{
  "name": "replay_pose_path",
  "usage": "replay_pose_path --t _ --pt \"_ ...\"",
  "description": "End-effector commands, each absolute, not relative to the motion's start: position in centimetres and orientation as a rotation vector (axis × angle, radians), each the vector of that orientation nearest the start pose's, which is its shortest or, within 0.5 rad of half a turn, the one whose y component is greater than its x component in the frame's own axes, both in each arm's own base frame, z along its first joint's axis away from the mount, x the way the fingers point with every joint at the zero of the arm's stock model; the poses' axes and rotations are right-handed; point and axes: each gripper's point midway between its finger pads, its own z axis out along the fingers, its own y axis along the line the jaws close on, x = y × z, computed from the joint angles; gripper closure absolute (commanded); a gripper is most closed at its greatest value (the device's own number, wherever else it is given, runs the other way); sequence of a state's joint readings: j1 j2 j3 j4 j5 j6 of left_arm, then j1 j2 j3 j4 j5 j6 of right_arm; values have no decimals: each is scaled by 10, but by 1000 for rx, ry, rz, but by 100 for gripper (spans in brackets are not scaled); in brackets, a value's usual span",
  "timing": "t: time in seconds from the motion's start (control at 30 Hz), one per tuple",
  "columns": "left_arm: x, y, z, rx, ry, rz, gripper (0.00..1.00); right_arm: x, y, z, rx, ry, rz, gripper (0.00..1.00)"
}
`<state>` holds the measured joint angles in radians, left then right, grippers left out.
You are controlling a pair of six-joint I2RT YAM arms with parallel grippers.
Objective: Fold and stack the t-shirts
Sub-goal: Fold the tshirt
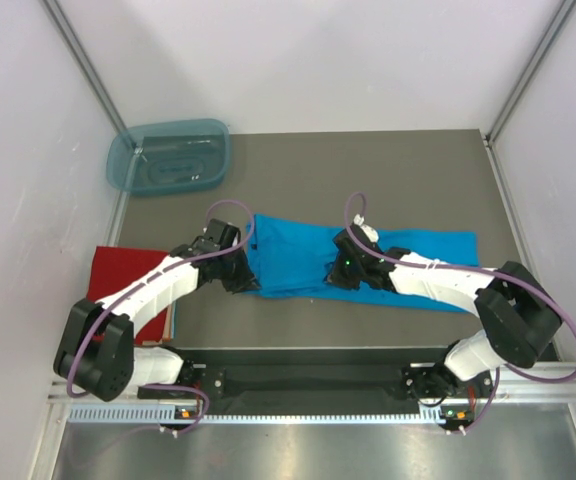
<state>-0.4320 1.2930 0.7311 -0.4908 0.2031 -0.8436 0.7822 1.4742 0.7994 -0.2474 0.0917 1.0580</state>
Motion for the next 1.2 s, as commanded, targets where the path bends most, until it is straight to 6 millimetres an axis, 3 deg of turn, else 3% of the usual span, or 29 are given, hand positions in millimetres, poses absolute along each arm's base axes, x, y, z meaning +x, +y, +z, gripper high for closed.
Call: replay_pose_path --t 0.0,0.07,0.13,0.27,0.37,0.47,0.63,0.93,1.03,1.17 --pt "219 -172 60 -487 2737 -645 100 237 263 54 376 2595 607 94" --pt "214 -171 59 -488 2738 -659 81 233 265 44 355 2617 616 87" --pt "212 -171 64 -475 2707 -682 66 231 266 44 327 2624 621 75" --pt "213 -177 78 -417 2637 -771 60 233 266 53 283 2589 631 67" --pt "211 -194 76 -381 2606 -932 60 235 272 55 248 2588 658 69" --pt "216 -202 72 -382 2583 -986 60 236 277 50 217 2600 664 70" --pt "215 -199 57 -375 2617 -951 58 239 278 39 194 2615 638 72" --pt "217 -197 41 -388 2638 -919 57 245 279 38 184 2607 616 73" --pt "217 -197 37 -392 2647 -914 59 246 277 41 190 2599 608 73" --pt "221 -197 36 -398 2650 -900 71 248 276 39 196 2597 588 71"
